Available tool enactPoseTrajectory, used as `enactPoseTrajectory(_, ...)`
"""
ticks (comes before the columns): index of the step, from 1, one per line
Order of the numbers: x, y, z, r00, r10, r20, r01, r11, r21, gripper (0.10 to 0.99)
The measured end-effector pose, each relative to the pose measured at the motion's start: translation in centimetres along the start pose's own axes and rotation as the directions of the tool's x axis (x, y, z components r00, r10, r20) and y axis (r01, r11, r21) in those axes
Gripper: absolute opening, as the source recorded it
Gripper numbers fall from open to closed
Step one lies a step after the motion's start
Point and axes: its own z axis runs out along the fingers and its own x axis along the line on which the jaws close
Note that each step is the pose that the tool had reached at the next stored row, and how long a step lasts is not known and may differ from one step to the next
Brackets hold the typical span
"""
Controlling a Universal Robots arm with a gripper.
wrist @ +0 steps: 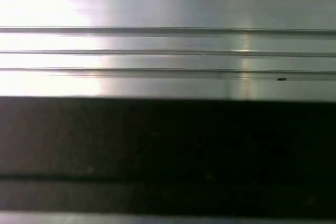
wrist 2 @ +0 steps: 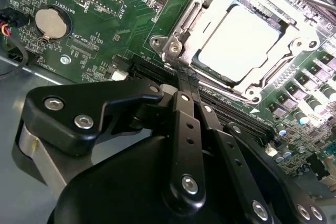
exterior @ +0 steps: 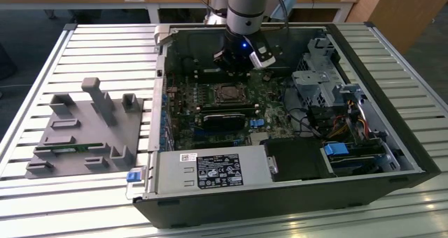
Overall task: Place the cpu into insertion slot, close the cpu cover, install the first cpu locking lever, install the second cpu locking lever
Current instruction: 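Install the first cpu locking lever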
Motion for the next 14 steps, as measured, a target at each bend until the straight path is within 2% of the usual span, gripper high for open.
enactPoseTrajectory(14,-0.12,-0.01,0.25,1.0000,0.000,0.0000,0.000,1.0000,0.003,0.106)
